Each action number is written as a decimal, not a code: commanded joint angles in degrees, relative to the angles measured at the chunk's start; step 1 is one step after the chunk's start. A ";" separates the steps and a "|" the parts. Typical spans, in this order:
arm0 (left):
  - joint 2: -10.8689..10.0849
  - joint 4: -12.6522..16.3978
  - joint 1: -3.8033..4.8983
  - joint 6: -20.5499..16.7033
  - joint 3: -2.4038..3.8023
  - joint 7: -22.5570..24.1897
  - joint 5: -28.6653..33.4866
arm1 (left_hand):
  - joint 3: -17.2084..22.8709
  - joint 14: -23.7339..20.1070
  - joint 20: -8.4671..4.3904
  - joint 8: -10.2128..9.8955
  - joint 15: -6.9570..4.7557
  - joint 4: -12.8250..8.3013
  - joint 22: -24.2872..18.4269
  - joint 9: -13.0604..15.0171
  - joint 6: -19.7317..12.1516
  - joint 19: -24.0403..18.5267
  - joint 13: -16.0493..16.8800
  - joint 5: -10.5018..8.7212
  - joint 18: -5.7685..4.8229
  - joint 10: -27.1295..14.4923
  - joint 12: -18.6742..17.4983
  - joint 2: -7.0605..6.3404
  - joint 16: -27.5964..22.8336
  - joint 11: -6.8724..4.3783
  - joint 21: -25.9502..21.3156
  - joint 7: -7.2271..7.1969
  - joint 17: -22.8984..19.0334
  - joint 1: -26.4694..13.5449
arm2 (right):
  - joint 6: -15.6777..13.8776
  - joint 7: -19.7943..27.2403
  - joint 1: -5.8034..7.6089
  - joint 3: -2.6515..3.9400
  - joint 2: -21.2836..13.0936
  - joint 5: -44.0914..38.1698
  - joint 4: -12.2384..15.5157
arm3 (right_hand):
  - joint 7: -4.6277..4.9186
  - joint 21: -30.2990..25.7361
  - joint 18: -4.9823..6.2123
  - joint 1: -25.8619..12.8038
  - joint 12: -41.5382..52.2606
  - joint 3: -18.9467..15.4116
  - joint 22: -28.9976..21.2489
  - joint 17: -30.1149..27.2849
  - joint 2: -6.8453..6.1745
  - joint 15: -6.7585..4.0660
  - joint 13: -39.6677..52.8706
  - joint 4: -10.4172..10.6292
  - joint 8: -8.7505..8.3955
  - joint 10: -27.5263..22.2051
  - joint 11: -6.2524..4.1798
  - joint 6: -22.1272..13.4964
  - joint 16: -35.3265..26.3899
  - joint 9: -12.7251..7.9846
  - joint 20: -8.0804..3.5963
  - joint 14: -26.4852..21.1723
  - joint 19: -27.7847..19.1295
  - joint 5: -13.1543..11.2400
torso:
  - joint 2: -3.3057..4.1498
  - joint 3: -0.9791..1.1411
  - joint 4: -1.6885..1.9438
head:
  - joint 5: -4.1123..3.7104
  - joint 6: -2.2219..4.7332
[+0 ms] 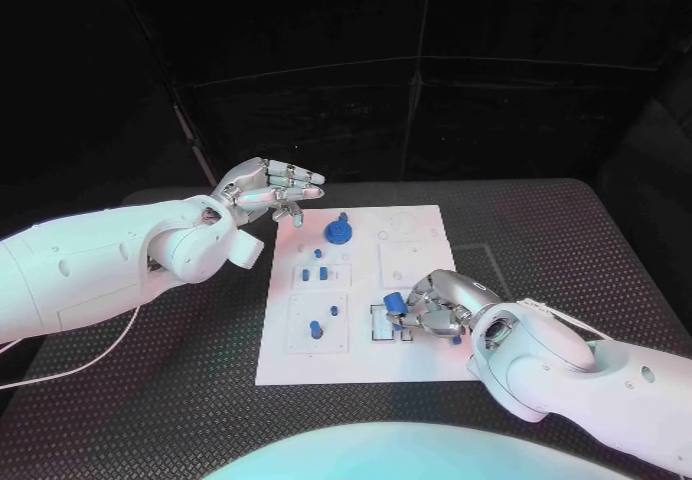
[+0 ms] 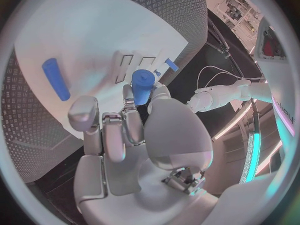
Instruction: Assemble the parts on the task board
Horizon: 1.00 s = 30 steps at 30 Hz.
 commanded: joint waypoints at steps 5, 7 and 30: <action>0.14 0.14 0.09 0.63 0.05 0.57 0.05 | -0.31 -0.55 0.18 0.39 0.00 -0.02 -0.06 0.08 -0.49 -0.16 0.09 0.26 1.14 -0.48 0.25 0.47 0.32 -0.03 -0.31 -0.03 -0.09 -0.27 | 2.68 -0.23 0.08 0.04 1.80 1.14 -1.39 | -0.18 0.27 -0.89 -1.42 -0.26 -1.24 0.08 13.48 -0.20 -0.51 0.60 0.03 0.34 0.36 -0.36 0.38 0.34 0.51 -0.25 5.83 0.18 -1.93 | -0.14 0.03 -0.10 | 0.05 -0.24; 0.17 0.13 0.09 0.69 0.05 0.58 0.05 | -0.31 -0.55 0.18 0.41 0.00 -0.02 -0.06 0.08 -0.50 -0.16 0.09 0.27 1.14 -0.50 0.27 0.50 0.33 -0.02 -0.31 -0.03 -0.08 -0.28 | 2.95 -0.29 0.08 0.04 2.09 1.15 -1.67 | -0.19 0.26 -0.89 -1.49 -0.32 -1.33 0.08 13.46 -0.19 -0.52 0.55 0.03 0.35 0.34 -0.37 0.38 0.33 0.54 -0.25 5.82 0.17 -2.11 | -0.14 0.06 -0.07 | 0.11 -0.28; 0.25 0.02 0.09 0.93 0.05 0.62 0.05 | -0.31 -0.56 0.19 0.46 0.01 -0.01 -0.05 0.08 -0.55 -0.17 0.09 0.28 1.14 -0.55 0.33 0.56 0.35 -0.02 -0.31 -0.03 -0.09 -0.29 | 4.23 -0.43 0.09 0.05 2.77 1.01 -2.30 | -0.29 -0.04 -0.83 -5.69 -1.38 -4.06 -0.25 13.36 -1.29 -0.58 0.36 0.13 0.81 0.13 -0.43 0.19 0.29 2.10 -0.33 5.80 -0.08 -12.81 | -0.13 0.08 -0.12 | 0.31 -0.54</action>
